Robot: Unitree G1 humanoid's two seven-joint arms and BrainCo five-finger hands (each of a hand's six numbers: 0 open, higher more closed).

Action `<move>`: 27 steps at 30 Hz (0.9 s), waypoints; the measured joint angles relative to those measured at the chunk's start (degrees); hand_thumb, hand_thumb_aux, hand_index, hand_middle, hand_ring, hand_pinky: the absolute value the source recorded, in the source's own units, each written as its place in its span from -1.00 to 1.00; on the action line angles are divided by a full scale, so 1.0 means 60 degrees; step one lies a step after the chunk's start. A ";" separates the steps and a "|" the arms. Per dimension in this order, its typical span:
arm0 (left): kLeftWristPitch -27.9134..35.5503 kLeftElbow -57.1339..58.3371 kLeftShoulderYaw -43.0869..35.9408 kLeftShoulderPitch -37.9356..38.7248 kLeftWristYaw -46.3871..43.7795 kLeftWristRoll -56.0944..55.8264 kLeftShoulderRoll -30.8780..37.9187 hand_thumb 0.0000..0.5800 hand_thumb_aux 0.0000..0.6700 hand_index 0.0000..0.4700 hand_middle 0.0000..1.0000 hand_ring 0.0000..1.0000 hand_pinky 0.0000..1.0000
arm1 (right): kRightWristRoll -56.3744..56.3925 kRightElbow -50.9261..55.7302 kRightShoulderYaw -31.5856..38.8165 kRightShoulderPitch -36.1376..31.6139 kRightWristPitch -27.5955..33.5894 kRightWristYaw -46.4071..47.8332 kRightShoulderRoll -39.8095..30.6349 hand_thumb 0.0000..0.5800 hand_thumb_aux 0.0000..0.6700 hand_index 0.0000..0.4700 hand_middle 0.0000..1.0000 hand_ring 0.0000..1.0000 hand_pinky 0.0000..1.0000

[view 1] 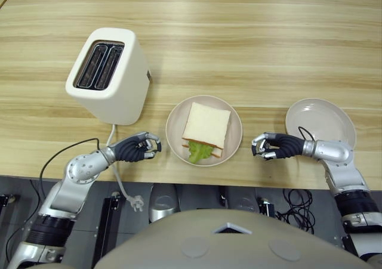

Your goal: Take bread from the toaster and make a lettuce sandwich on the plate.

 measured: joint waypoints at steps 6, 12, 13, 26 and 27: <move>-0.0486 0.0977 -0.1296 -0.0662 0.0118 0.1044 -0.0646 1.00 1.00 0.96 1.00 1.00 1.00 | -0.1740 0.0239 0.0638 -0.0349 -0.1113 -0.1237 -0.0033 1.00 1.00 0.96 1.00 1.00 1.00; -0.0958 0.1617 -0.2051 -0.1310 0.0257 0.1696 -0.1066 1.00 1.00 0.96 1.00 1.00 1.00 | -0.2393 0.0219 0.1164 -0.0493 -0.1404 -0.1838 0.0023 1.00 1.00 0.96 1.00 1.00 1.00; -0.1001 0.1667 -0.2146 -0.1412 0.0280 0.1735 -0.1099 1.00 1.00 0.96 1.00 1.00 1.00 | -0.2402 0.0219 0.1189 -0.0489 -0.1410 -0.1868 0.0019 1.00 1.00 0.96 1.00 1.00 1.00; -0.1713 0.4401 -0.2730 -0.4282 0.1019 0.2449 -0.2342 1.00 1.00 0.96 1.00 1.00 1.00 | -0.3151 0.1786 0.1474 -0.2075 -0.1825 -0.3453 0.0352 1.00 1.00 0.96 1.00 1.00 1.00; -0.1841 0.4759 -0.2806 -0.4572 0.1064 0.2470 -0.2454 1.00 1.00 0.96 1.00 1.00 1.00 | -0.3280 0.1918 0.1515 -0.2210 -0.1860 -0.3563 0.0353 1.00 1.00 0.96 1.00 1.00 1.00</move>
